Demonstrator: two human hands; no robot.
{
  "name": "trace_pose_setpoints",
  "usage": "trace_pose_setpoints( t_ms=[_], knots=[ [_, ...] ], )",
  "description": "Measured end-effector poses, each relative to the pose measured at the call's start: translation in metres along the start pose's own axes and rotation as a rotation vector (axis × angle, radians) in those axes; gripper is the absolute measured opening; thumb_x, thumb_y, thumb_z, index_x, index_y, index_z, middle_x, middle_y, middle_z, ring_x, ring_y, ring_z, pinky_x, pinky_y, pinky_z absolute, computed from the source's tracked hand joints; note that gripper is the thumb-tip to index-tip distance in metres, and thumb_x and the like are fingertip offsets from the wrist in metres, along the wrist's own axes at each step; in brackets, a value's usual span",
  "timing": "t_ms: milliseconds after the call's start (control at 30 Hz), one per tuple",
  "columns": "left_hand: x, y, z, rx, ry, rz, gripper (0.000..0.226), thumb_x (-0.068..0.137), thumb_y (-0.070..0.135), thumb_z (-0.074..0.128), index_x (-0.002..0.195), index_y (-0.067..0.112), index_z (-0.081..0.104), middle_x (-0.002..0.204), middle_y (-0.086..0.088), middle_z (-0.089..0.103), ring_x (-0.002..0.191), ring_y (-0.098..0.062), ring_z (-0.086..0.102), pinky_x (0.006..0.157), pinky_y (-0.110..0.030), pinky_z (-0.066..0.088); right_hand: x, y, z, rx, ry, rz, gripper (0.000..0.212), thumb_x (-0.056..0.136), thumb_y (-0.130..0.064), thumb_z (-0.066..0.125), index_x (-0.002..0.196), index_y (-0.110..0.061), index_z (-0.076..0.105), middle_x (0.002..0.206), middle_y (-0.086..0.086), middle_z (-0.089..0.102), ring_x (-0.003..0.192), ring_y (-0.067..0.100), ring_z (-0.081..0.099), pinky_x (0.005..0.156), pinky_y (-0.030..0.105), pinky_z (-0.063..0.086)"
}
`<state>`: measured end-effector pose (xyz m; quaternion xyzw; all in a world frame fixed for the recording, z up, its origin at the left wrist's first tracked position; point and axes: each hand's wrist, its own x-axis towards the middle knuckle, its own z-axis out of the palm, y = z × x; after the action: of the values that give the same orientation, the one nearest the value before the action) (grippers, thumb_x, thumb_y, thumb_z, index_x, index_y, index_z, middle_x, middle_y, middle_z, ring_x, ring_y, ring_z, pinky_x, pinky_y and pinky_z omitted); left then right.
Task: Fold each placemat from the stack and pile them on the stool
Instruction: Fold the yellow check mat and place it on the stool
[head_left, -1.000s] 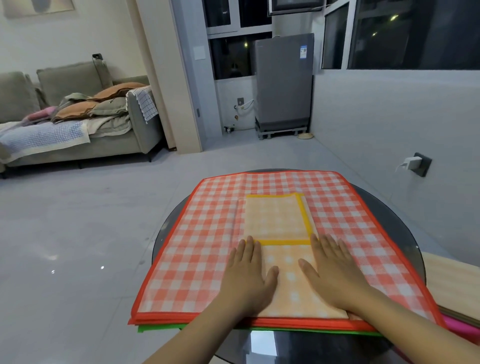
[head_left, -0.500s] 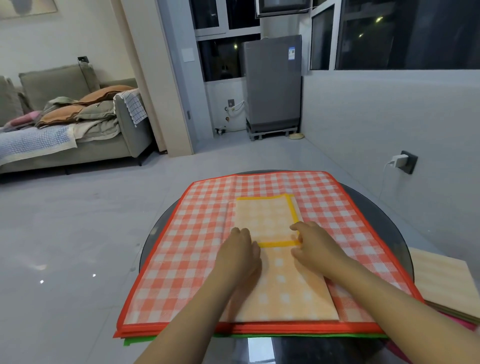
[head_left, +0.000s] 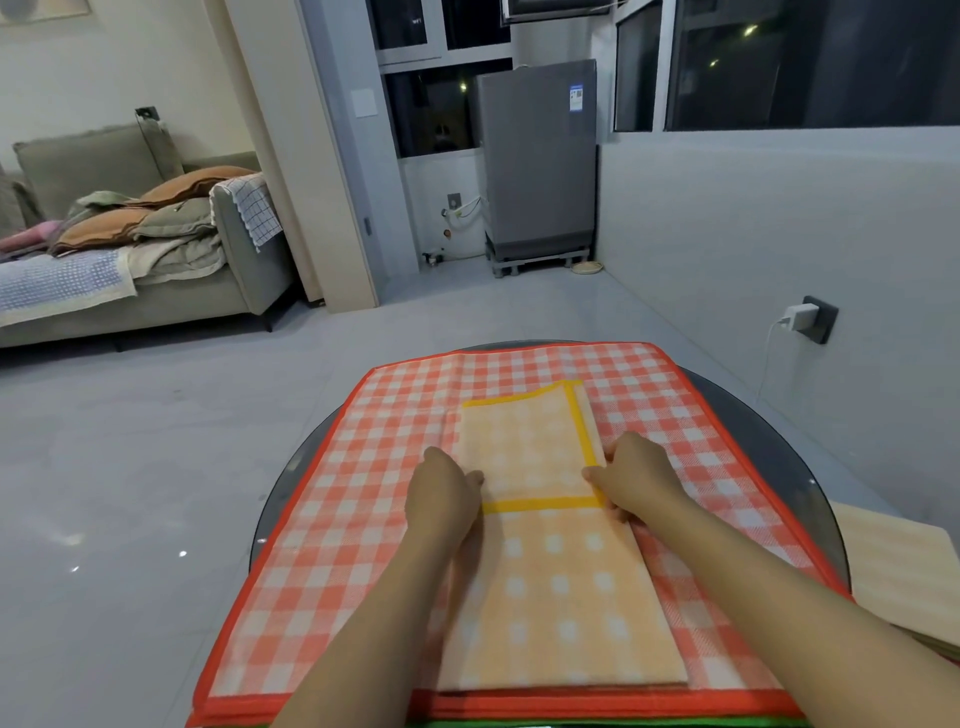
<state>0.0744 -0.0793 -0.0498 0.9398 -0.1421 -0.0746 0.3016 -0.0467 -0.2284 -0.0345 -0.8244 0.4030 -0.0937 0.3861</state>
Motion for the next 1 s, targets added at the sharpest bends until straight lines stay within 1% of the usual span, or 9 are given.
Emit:
trace_pose_setpoints(
  t_ms=[67,167,267,400,500,633,733,833,1000],
  knots=[
    [0.003,-0.001,0.001,0.011,0.000,-0.001,0.033,0.092,0.029,0.057,0.105,0.000,0.050,0.082,-0.009,0.059,0.068,-0.022,0.054,0.047,-0.027,0.038,0.004,0.001,0.003,-0.020,0.024,-0.017,0.025,0.089,-0.020,0.062,0.101,0.002,0.058,0.075,0.012,0.059,0.062,0.024,0.054,0.066,0.038,0.054],
    [0.005,-0.004,0.004,-0.053,0.006,0.000,0.026,0.091,0.030,0.057,0.077,0.008,0.051,0.072,-0.011,0.061,0.065,-0.028,0.059,0.064,-0.038,0.052,0.006,0.005,0.005,0.031,0.041,-0.024,0.020,0.089,-0.019,0.062,0.095,0.000,0.056,0.073,0.010,0.054,0.061,0.022,0.051,0.063,0.037,0.053],
    [0.001,-0.008,0.002,-0.186,0.029,0.012,0.022,0.090,0.029,0.059,0.079,0.012,0.050,0.078,-0.013,0.067,0.072,-0.030,0.063,0.063,-0.037,0.050,0.004,0.010,0.002,0.223,0.026,-0.006,0.016,0.090,-0.014,0.059,0.098,0.000,0.056,0.064,0.010,0.056,0.048,0.019,0.050,0.050,0.030,0.046],
    [-0.007,-0.011,-0.005,-0.540,-0.030,-0.091,0.018,0.089,0.025,0.062,0.085,0.009,0.054,0.059,-0.010,0.061,0.043,-0.022,0.055,0.044,-0.027,0.045,-0.001,0.013,-0.006,0.420,-0.003,0.013,0.008,0.092,-0.013,0.058,0.096,-0.006,0.058,0.067,0.012,0.060,0.047,0.018,0.051,0.047,0.027,0.047],
    [-0.013,-0.010,-0.011,-0.732,-0.079,-0.144,0.017,0.089,0.022,0.064,0.087,0.008,0.055,0.054,-0.009,0.057,0.037,-0.019,0.052,0.039,-0.023,0.042,-0.006,0.014,-0.010,0.487,-0.012,0.004,0.004,0.093,-0.013,0.055,0.091,-0.012,0.058,0.070,0.012,0.062,0.050,0.020,0.053,0.051,0.028,0.050],
    [-0.020,-0.011,-0.020,-0.795,-0.129,-0.146,0.020,0.091,0.028,0.059,0.086,0.009,0.057,0.066,-0.013,0.062,0.044,-0.018,0.056,0.036,-0.017,0.037,-0.011,0.016,-0.017,0.567,-0.077,0.014,0.014,0.098,-0.020,0.047,0.095,-0.013,0.058,0.077,0.016,0.065,0.054,0.022,0.056,0.053,0.029,0.050],
    [-0.022,-0.014,-0.026,-0.856,-0.187,-0.165,0.033,0.094,0.040,0.050,0.090,0.009,0.061,0.076,-0.009,0.067,0.054,-0.020,0.062,0.053,-0.027,0.048,-0.011,0.018,-0.020,0.616,-0.118,0.052,0.030,0.100,-0.029,0.042,0.096,-0.006,0.060,0.079,0.018,0.066,0.060,0.025,0.059,0.064,0.035,0.053],
    [-0.022,-0.017,-0.029,-0.938,-0.223,-0.179,0.040,0.098,0.040,0.040,0.085,0.007,0.060,0.075,-0.008,0.066,0.060,-0.021,0.062,0.075,-0.038,0.055,-0.013,0.020,-0.021,0.642,-0.122,0.056,0.037,0.099,-0.032,0.040,0.093,-0.003,0.063,0.082,0.018,0.067,0.069,0.028,0.061,0.074,0.039,0.054],
    [-0.030,-0.016,-0.034,-0.931,-0.218,-0.171,0.041,0.100,0.034,0.036,0.075,0.006,0.054,0.079,-0.011,0.067,0.069,-0.024,0.063,0.070,-0.033,0.056,-0.015,0.024,-0.023,0.629,-0.110,0.043,0.041,0.098,-0.032,0.042,0.081,-0.002,0.064,0.080,0.017,0.068,0.075,0.031,0.065,0.082,0.044,0.054]
  ],
)
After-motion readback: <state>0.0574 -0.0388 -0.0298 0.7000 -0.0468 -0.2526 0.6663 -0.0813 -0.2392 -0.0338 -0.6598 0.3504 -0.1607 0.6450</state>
